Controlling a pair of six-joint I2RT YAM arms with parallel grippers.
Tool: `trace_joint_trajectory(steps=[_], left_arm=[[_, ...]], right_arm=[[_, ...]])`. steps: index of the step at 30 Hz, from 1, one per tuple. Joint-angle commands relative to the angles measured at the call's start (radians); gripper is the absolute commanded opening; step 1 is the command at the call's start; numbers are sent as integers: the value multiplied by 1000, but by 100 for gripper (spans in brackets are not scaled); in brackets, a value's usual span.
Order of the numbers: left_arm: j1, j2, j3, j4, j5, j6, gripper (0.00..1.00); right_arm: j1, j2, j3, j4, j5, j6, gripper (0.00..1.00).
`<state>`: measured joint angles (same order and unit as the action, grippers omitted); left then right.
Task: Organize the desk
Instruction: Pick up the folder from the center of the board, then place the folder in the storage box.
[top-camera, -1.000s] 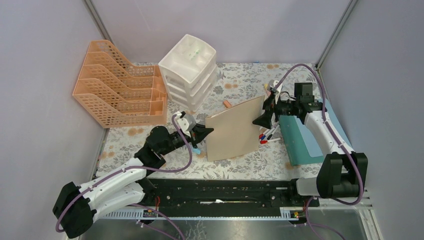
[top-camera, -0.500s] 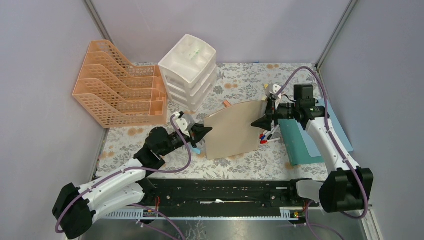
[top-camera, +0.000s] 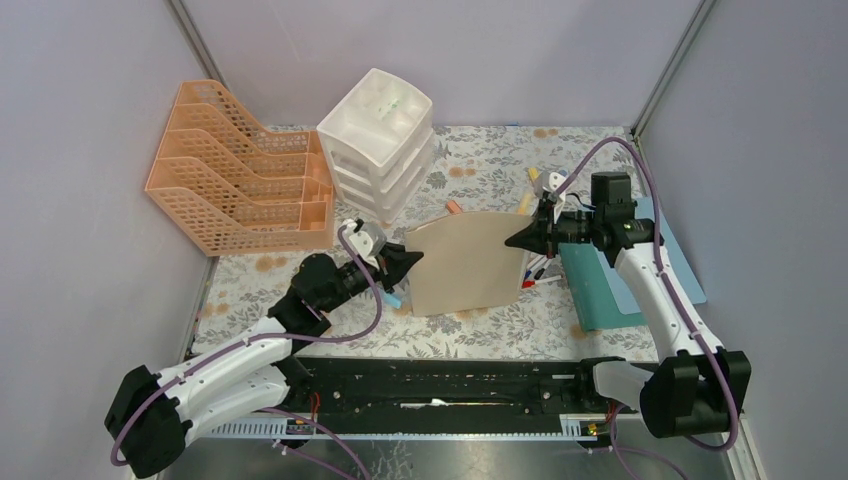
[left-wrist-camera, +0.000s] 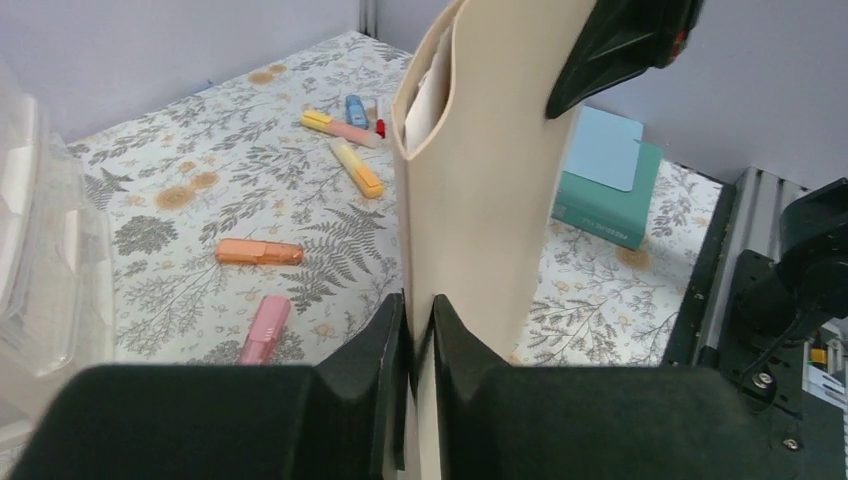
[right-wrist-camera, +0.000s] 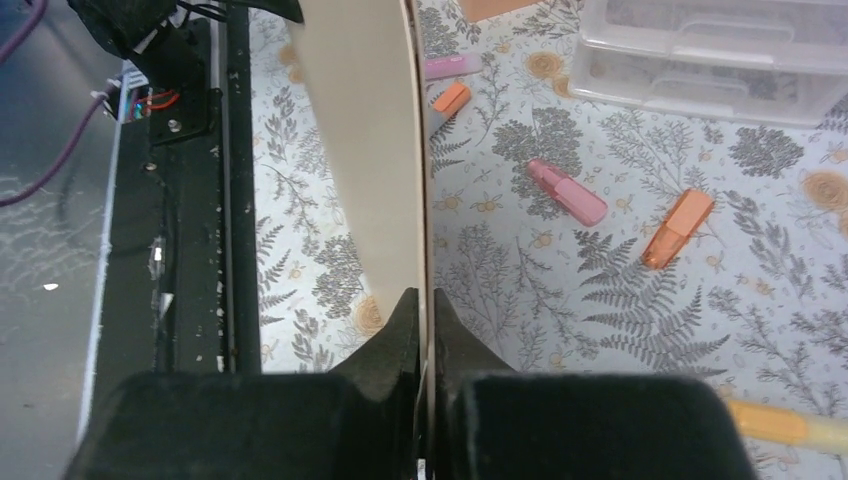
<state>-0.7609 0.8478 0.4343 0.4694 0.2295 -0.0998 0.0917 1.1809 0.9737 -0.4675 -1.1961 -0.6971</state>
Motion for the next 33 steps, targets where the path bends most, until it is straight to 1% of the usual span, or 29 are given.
trace_joint_trajectory(steps=[1,4,5,6,7,11,14,17,21,24,30,33], left_arm=[[2,-22,45,-27,-96,-82,29],[2,-69,120,-168,-190,-166,68],[3,-81,155,-231,-236,-184,82],[2,-95,195,-301,-289,-204,93],[2,-104,238,-376,-335,-213,98],[3,-135,399,-601,-421,-209,99],[4,-150,510,-702,-446,-213,99],[3,-146,627,-788,-458,-229,99],[4,-133,740,-835,-450,-286,99],[2,-130,783,-834,-449,-348,99],[3,-104,887,-906,-528,-443,99],[2,-136,886,-927,-591,-442,99]], right_arm=[[6,-48,41,-31,-16,92,0],[7,-52,88,-31,12,184,0],[7,-53,103,-31,17,213,0],[6,-52,119,-31,18,236,0],[7,-50,136,-30,18,262,0],[16,-12,214,-17,3,360,0],[48,28,290,-3,9,402,0],[105,84,404,-3,15,442,0],[202,176,570,10,63,495,0],[270,243,660,75,112,569,0],[410,400,861,142,217,617,0],[472,534,1040,140,250,647,0]])
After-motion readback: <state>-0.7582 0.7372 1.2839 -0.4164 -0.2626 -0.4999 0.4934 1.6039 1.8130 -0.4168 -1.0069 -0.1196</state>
